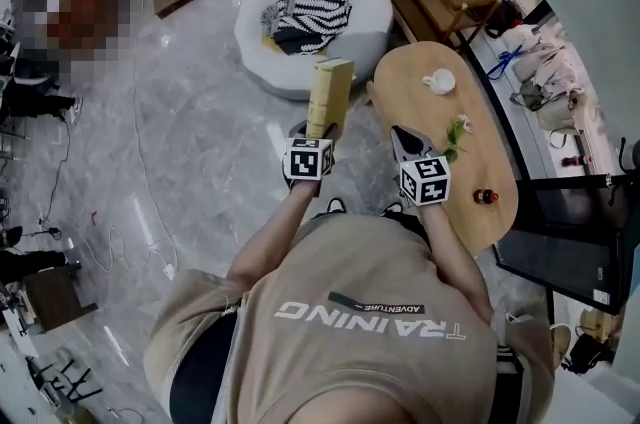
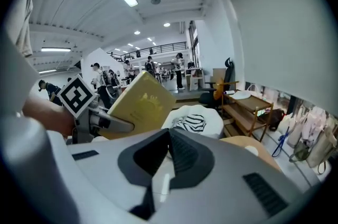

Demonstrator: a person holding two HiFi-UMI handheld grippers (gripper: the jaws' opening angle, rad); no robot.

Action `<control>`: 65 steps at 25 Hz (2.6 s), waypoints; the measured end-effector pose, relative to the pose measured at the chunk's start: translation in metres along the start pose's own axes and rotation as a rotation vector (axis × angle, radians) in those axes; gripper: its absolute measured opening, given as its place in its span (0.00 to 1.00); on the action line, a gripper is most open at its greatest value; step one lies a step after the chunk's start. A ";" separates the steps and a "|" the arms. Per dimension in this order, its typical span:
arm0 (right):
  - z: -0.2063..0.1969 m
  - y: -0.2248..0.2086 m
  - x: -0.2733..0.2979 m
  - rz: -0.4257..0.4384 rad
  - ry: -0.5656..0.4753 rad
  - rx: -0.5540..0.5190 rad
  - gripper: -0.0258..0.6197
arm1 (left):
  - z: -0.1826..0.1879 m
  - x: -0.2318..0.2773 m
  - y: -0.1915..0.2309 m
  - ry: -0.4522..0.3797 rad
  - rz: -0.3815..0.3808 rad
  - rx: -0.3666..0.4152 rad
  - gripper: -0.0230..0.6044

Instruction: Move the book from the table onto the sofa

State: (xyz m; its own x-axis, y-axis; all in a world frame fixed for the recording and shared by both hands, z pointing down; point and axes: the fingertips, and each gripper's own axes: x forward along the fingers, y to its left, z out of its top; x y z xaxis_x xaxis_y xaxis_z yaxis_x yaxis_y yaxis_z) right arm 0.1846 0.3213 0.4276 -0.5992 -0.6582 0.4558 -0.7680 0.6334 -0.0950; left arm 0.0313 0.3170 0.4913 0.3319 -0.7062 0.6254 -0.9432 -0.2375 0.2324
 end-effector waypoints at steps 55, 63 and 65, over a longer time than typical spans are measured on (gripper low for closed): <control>0.118 -0.091 0.338 0.187 0.066 -0.005 0.04 | 0.152 0.143 0.261 0.025 0.162 -0.225 0.38; 0.138 -0.078 0.367 0.178 0.089 -0.078 0.04 | 0.132 0.143 0.301 0.046 0.175 -0.311 0.38; 0.139 -0.079 0.376 0.185 0.100 -0.077 0.04 | 0.130 0.145 0.304 0.056 0.176 -0.324 0.38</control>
State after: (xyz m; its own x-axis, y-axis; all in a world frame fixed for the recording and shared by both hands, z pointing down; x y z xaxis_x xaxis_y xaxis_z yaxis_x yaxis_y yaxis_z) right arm -0.0120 -0.0327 0.4836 -0.6997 -0.4869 0.5228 -0.6254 0.7712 -0.1188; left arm -0.2094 0.0554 0.5558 0.1744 -0.6775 0.7146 -0.9350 0.1138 0.3360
